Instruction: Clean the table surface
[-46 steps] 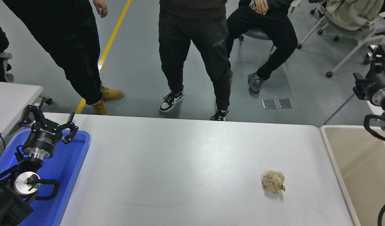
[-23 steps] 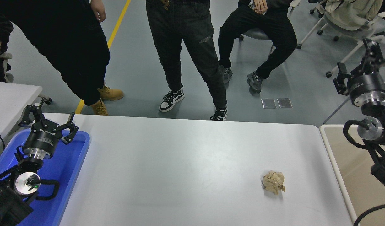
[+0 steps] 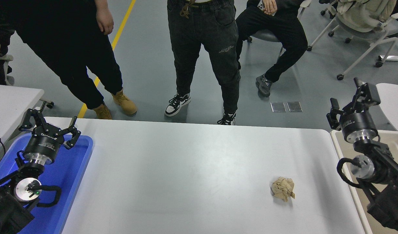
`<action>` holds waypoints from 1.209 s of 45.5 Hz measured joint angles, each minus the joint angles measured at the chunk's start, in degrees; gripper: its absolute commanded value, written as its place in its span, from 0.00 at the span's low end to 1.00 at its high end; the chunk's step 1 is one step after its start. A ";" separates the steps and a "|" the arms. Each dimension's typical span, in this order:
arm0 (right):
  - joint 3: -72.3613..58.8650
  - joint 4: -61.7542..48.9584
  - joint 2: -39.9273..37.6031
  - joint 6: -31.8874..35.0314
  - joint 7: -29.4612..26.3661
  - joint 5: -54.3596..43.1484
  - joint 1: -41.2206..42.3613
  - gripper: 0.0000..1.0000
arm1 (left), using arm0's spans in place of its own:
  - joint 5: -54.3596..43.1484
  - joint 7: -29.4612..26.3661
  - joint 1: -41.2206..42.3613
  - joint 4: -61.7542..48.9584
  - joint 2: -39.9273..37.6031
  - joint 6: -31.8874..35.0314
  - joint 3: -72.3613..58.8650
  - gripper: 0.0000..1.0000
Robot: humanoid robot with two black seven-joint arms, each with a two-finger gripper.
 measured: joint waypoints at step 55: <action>-53.62 -2.04 -13.70 0.18 0.24 -1.12 21.17 0.98 | 0.00 0.00 0.00 0.00 -0.01 0.00 0.00 1.00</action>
